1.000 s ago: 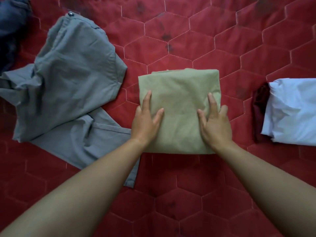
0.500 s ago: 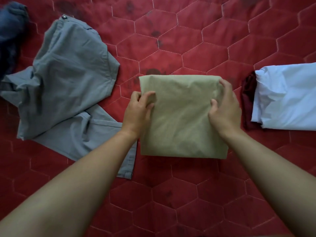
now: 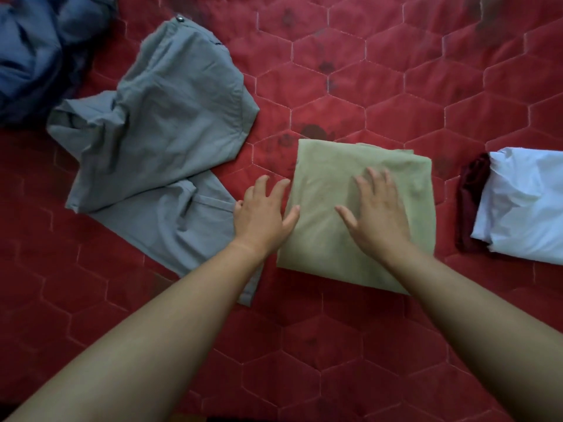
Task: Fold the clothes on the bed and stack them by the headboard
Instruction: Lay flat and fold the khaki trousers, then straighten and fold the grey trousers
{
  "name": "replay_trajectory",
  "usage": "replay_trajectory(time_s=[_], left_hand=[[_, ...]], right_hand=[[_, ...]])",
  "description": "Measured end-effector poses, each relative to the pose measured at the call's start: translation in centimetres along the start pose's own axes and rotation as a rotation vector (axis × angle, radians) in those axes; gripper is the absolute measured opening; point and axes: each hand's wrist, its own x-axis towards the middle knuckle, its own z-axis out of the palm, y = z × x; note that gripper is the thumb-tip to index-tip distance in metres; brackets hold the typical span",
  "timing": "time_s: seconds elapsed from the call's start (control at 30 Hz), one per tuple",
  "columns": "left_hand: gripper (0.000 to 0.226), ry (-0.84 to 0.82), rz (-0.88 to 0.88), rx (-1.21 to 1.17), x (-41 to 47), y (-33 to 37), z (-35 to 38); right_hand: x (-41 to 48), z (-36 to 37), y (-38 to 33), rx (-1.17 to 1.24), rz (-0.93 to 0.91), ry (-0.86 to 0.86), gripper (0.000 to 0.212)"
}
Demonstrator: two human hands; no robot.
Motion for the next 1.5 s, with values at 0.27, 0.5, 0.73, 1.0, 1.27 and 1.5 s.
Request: replay_trajectory(time_s=[0.27, 0.5, 0.73, 1.0, 1.27, 1.5], left_hand=[[0.058, 0.132, -0.021, 0.025, 0.5, -12.4, -5.5], [0.057, 0.261, -0.116, 0.024, 5.2, -25.2, -11.1], [0.061, 0.184, 0.108, -0.137, 12.2, -31.9, -13.8], [0.015, 0.15, 0.134, -0.208, 9.2, -32.4, -11.3], [0.025, -0.031, 0.112, -0.257, 0.1, -32.6, -8.6], [0.01, -0.008, 0.048, -0.323, -2.1, -32.9, -9.2]], right_hand=[[1.9, 1.1, -13.8, 0.131, -0.163, -0.03, 0.067], [7.9, 3.9, -27.6, 0.243, -0.211, 0.007, 0.062], [16.2, 5.6, -32.0, 0.311, -0.064, 0.122, 0.055], [12.7, 10.2, -29.0, 0.373, 0.027, 0.066, 0.037], [8.7, 8.0, -29.6, 0.449, 0.001, 0.137, 0.038], [11.5, 8.3, -37.5, 0.537, -0.163, 0.094, 0.061]])
